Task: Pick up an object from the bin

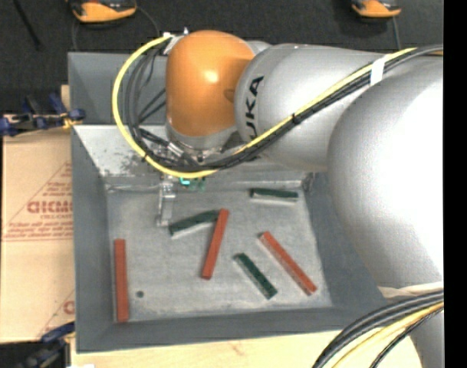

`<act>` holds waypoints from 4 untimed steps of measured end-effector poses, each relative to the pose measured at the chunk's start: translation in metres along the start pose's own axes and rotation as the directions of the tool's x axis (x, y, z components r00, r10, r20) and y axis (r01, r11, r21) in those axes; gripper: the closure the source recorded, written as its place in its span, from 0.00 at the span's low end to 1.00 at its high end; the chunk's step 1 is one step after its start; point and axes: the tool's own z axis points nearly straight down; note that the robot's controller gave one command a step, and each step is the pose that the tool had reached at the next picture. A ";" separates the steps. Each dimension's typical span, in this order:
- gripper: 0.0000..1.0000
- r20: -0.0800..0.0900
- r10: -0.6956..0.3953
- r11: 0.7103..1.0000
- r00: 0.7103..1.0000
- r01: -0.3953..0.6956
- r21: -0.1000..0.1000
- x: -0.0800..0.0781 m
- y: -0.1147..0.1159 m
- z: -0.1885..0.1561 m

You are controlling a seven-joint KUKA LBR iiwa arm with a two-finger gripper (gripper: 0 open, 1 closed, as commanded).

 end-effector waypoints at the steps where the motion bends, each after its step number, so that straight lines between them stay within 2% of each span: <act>1: 0.00 0.002 -0.248 0.969 0.969 0.248 0.004 -0.006 -0.083 0.111; 2: 0.00 0.008 -0.165 0.986 0.986 0.165 0.001 0.009 -0.090 0.076; 3: 0.00 0.001 -0.059 0.998 0.998 0.059 0.000 0.012 -0.095 0.078; 4: 0.00 0.005 -0.008 1.000 1.000 0.008 -0.001 0.018 -0.103 0.108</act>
Offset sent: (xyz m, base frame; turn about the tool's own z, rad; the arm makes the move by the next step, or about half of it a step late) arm 0.0061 -0.0793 -0.1086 -0.2551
